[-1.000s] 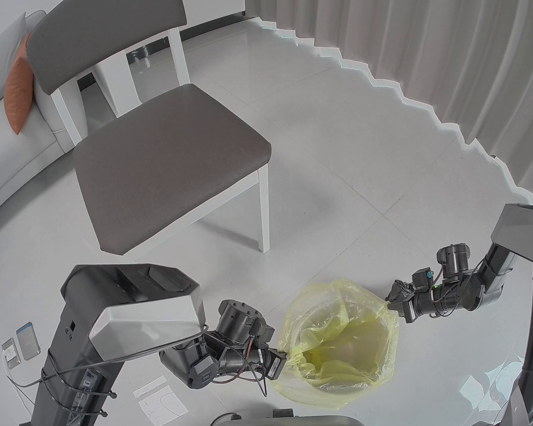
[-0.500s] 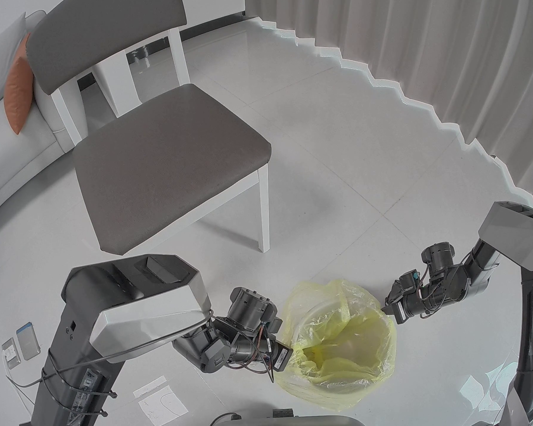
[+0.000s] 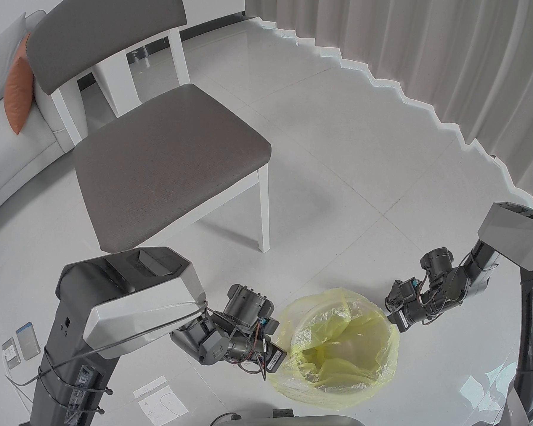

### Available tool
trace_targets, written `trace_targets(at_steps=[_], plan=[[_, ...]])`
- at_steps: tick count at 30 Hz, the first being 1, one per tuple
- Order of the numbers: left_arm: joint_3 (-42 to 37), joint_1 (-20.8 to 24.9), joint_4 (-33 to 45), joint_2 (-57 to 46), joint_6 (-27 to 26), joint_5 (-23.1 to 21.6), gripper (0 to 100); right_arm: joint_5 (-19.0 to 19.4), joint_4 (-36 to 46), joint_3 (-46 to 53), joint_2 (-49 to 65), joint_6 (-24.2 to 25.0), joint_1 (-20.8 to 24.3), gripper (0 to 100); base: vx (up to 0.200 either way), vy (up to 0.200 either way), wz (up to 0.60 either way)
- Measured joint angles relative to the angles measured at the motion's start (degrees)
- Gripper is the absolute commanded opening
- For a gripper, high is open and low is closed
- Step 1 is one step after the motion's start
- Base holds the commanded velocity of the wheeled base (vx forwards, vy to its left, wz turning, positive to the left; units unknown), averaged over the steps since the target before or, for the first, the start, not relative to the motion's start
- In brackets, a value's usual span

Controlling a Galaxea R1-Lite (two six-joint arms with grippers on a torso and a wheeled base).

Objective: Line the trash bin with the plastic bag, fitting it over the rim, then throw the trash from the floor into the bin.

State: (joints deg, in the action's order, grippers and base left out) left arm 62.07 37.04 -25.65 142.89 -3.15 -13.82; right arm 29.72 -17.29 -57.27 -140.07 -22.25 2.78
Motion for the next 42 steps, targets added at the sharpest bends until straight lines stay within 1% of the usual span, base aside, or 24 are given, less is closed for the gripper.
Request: trace_targets(at_steps=[7, 12, 21, 22, 27, 35, 38, 42], plan=[[-0.3, -0.6, -0.1, -0.1, -1.5, 0.1, 0, -0.2, 2.2, -0.1, 0.0, -1.8, -1.2, 0, 0.0, 0.0, 0.0], [-0.1, -1.5, 0.5, -0.1, -4.3, 0.6, 0, -1.0, 2.3, -0.3, 0.0, -2.4, -2.3, 0, 0.0, 0.0, 0.0], [0.6, -2.2, 1.2, 0.0, -4.6, 0.6, 0, -1.0, 2.8, -0.8, 0.0, -2.9, -2.8, 0, 0.0, 0.0, 0.0], [0.7, -2.2, 1.3, 0.0, -4.6, 0.5, 0, -1.0, 2.8, -0.7, 0.0, -3.3, -2.9, 100, 0.0, 0.0, 0.0], [1.5, -2.2, 1.2, 0.2, -4.4, 0.3, 0, -1.0, 2.9, 0.4, 1.0, -4.3, -3.6, 100, 0.0, 0.0, 0.0], [0.2, -2.3, -0.1, 0.1, -3.9, 0.6, 0, -0.8, 2.9, 3.7, 5.3, -7.1, -8.1, 100, 0.0, 0.0, 0.0], [-1.4, -2.7, -2.3, -0.2, -3.8, 0.5, 0, -0.7, 2.8, 5.1, 6.7, -8.8, -10.0, 100, 0.0, 0.0, 0.0], [-4.0, -3.0, -8.2, -0.5, -3.3, 0.3, 0, -0.7, 2.5, 6.9, 8.4, -10.3, -11.8, 100, 0.0, 0.0, 0.0]])
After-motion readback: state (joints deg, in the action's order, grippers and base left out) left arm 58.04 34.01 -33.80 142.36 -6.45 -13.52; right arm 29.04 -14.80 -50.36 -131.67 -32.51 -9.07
